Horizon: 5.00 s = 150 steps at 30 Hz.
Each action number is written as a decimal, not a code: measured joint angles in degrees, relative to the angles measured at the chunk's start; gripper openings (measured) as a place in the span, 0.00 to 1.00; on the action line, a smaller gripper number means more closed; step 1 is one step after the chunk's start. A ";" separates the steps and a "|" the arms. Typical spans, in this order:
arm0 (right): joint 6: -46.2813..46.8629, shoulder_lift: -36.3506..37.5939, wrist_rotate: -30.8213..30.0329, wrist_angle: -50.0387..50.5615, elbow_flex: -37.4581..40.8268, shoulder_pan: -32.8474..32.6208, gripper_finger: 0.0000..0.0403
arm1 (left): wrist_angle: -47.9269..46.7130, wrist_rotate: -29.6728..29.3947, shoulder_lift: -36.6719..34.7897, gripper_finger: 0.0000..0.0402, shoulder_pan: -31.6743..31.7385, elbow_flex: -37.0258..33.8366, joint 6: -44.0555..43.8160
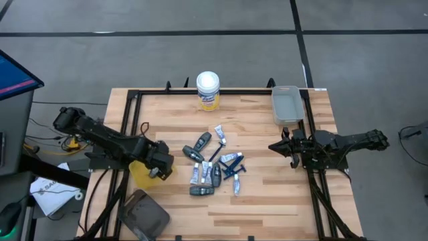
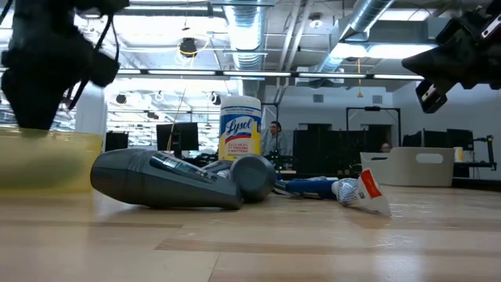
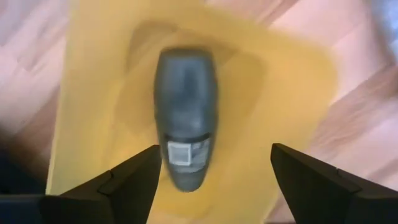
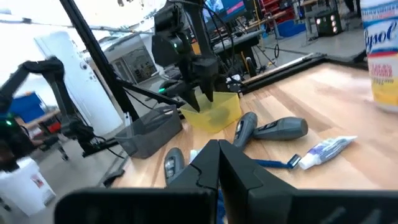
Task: Pick & Place Travel size toiletries
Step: Put the black deodorant into the yellow bin
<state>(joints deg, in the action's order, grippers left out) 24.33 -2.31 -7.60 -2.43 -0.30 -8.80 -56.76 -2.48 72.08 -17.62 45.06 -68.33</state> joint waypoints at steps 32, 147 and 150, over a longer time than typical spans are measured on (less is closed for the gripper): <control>7.25 0.04 0.01 -20.90 -1.00 -0.02 0.00 | 36.27 -7.18 2.20 0.70 20.77 4.50 33.82; 6.72 0.09 -0.14 -15.66 -1.09 5.31 0.00 | -13.75 -1.37 -7.45 0.51 -4.59 1.25 -7.14; 6.74 0.09 -0.14 -15.66 -1.09 5.62 0.00 | -13.07 -1.32 -6.87 0.51 -4.62 -0.20 -7.12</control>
<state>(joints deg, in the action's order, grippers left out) 31.07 -2.22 -7.75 -18.09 -1.39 -3.18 -69.83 -3.79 65.21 -22.24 44.86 -75.45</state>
